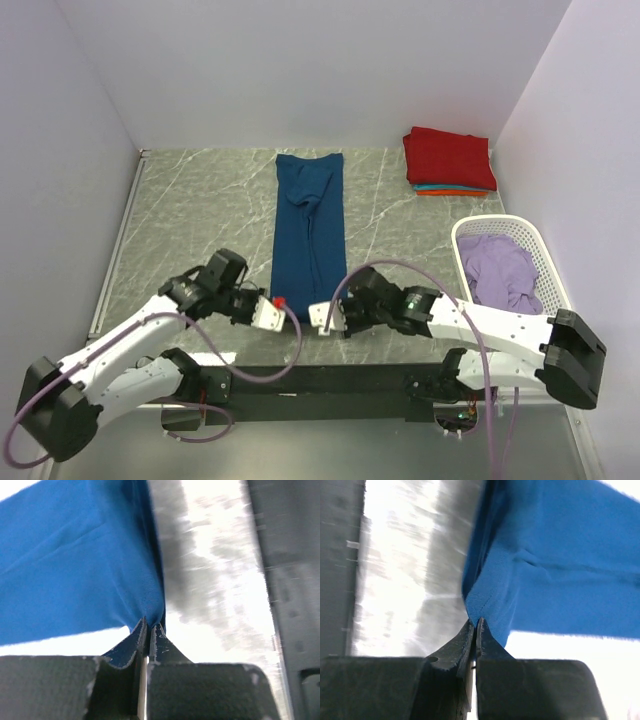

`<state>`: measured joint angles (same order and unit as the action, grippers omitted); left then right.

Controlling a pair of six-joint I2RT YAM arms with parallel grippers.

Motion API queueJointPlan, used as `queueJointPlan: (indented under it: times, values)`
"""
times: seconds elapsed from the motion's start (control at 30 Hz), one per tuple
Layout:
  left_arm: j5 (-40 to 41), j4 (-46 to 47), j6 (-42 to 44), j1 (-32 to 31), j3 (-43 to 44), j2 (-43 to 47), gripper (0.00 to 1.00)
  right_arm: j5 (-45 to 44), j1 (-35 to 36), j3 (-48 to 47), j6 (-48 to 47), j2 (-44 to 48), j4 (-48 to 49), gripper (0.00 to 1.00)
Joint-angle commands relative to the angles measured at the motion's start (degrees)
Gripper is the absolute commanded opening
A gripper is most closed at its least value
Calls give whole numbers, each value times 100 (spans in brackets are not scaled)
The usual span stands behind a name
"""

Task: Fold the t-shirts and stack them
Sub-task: Fold the tshirt

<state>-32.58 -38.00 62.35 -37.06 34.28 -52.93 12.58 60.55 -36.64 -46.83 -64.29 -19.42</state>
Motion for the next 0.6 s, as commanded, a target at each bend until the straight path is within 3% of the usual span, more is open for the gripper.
queueJointPlan:
  times: [0.0, 0.27, 0.57]
  values:
    - [-284, -130, 392, 523, 535, -586, 1, 148, -543, -553, -256, -214, -62, 0]
    - [-346, 986, 681, 1367, 1511, -2054, 1, 447, -1747, -1494, -863, -1505, 325, 0]
    - [-565, 1128, 1324, 2053, 3083, -3890, 1, 649, -2539, -2566, -1311, -2683, 500, 0]
